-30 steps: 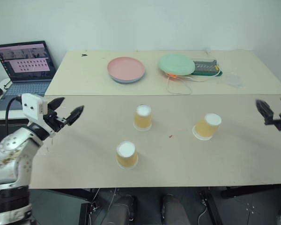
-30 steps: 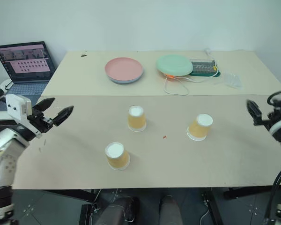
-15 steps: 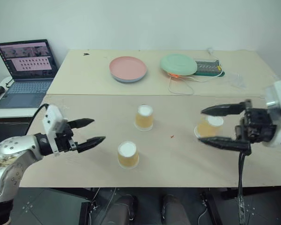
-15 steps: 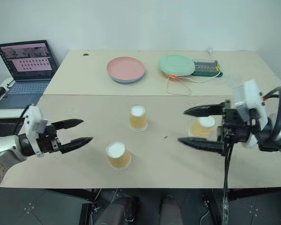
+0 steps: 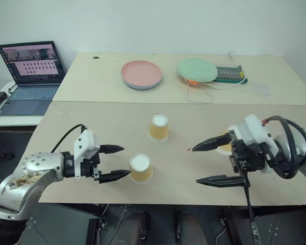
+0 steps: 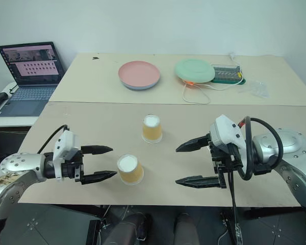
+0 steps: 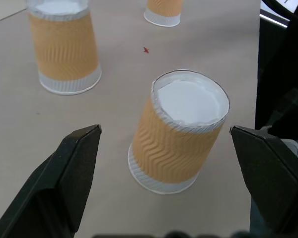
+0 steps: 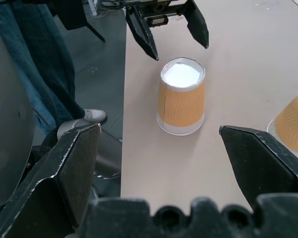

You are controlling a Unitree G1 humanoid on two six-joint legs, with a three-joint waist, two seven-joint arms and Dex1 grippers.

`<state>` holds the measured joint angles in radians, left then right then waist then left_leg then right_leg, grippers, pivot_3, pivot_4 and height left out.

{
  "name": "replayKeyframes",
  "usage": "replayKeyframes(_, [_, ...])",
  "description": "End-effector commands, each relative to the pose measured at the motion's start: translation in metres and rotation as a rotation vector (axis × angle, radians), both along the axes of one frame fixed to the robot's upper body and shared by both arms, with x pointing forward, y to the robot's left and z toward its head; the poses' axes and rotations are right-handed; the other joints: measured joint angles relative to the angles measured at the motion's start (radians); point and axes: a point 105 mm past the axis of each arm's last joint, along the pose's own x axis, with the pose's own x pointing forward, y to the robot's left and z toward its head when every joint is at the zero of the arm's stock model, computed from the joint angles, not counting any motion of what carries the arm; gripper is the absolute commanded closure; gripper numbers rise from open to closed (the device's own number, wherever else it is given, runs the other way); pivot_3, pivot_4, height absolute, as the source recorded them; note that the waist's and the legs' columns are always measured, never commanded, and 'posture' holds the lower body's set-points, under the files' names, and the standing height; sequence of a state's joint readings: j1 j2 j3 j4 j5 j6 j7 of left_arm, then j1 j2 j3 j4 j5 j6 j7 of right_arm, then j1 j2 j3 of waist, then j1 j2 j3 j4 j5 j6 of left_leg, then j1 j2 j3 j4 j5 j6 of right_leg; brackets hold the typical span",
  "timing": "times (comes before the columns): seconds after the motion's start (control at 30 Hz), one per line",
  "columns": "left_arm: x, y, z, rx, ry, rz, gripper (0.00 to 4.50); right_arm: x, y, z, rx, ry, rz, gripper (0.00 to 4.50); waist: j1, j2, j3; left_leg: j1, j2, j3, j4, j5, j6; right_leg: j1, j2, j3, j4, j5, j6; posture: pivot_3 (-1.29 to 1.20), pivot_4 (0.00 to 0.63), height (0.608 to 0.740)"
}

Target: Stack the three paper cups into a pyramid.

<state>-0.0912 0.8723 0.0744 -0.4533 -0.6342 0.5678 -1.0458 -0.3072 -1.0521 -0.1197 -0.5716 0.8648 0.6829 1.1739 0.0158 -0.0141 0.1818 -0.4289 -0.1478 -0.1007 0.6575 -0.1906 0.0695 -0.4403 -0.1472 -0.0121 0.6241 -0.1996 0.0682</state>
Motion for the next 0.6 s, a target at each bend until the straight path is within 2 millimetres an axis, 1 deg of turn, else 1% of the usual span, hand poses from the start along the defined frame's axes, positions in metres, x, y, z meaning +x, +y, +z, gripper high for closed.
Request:
replayKeyframes(0.03, [0.002,-0.011,0.001,0.004,-0.029,-0.064,0.08,-0.002,0.004,0.008,0.010,-0.043,0.003,0.00,0.000,0.000,0.000,0.000,0.000,0.000,0.000,0.000,0.000,0.000,0.000,0.000,0.000,0.000,0.000,0.00,0.150,0.715])
replayKeyframes(0.2, [0.009,-0.022,-0.004,0.003,-0.023,-0.108,0.08,-0.002,0.006,0.009,0.021,-0.058,-0.023,0.00,0.000,0.000,0.000,0.000,0.000,0.000,0.000,0.000,0.000,0.000,0.000,0.000,0.000,0.001,-0.001,0.00,0.150,0.715])
replayKeyframes(0.33, [0.013,-0.027,-0.011,0.020,-0.037,-0.135,0.08,-0.007,0.011,0.010,0.020,-0.071,-0.025,0.00,0.000,0.000,0.000,0.000,0.000,0.000,0.001,0.000,0.000,0.000,0.000,0.000,0.000,0.001,-0.001,0.00,0.150,0.715])
replayKeyframes(0.4, [0.012,-0.031,-0.012,0.009,-0.028,-0.155,0.08,-0.009,0.013,0.011,0.026,-0.077,-0.024,0.00,-0.001,0.000,0.000,0.000,0.001,0.000,0.001,0.000,0.000,0.000,0.001,0.000,0.000,0.001,-0.002,0.00,0.150,0.715])
replayKeyframes(0.47, [0.012,-0.032,-0.012,0.007,-0.022,-0.170,0.08,-0.010,0.013,0.013,0.030,-0.081,-0.030,0.00,-0.001,0.000,0.000,0.000,0.000,0.000,0.001,0.000,0.000,0.000,0.000,0.000,0.000,0.004,-0.006,0.00,0.150,0.715])
replayKeyframes(0.6, [0.014,-0.033,-0.011,0.004,-0.022,-0.174,0.08,-0.009,0.012,0.013,0.030,-0.090,-0.049,0.00,-0.001,0.000,0.000,0.000,0.001,0.000,0.001,0.000,0.000,0.000,0.001,0.000,0.000,0.003,-0.003,0.00,0.150,0.715])
